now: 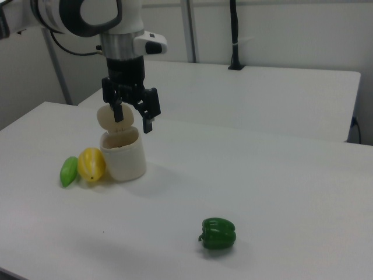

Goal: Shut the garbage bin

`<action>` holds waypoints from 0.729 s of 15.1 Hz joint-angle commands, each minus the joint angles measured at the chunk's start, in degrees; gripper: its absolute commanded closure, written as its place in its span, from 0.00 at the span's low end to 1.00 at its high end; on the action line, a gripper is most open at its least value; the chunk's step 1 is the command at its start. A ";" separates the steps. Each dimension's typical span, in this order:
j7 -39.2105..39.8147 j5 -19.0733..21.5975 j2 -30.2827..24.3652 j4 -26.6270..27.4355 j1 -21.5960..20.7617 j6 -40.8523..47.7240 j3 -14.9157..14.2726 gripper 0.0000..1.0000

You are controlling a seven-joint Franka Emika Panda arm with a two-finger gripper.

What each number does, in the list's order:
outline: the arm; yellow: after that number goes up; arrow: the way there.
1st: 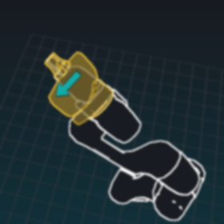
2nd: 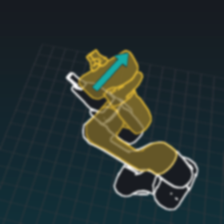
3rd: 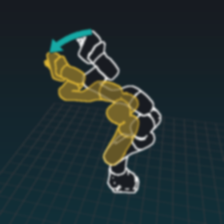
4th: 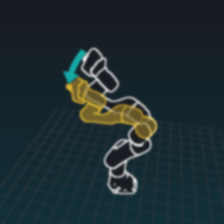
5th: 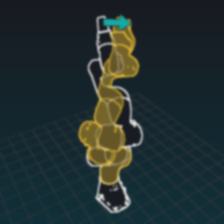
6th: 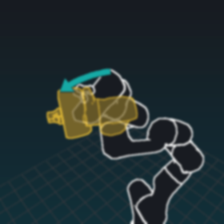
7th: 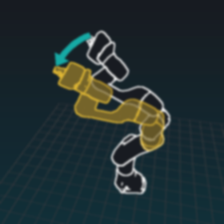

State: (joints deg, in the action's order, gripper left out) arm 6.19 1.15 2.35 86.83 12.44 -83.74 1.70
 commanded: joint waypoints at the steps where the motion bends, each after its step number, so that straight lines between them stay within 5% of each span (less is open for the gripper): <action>1: -1.09 0.09 0.02 0.71 -1.62 -1.25 -0.29 0.09; 4: -1.01 0.17 0.11 0.80 -1.80 -1.25 -0.29 0.41; 8: -0.04 2.10 0.11 0.89 -1.98 -1.25 -0.47 0.96; 11: 2.50 4.30 0.29 0.80 -2.41 -2.56 -0.47 1.00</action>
State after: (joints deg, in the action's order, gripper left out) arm 6.41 3.21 3.04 86.83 11.05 -83.89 1.75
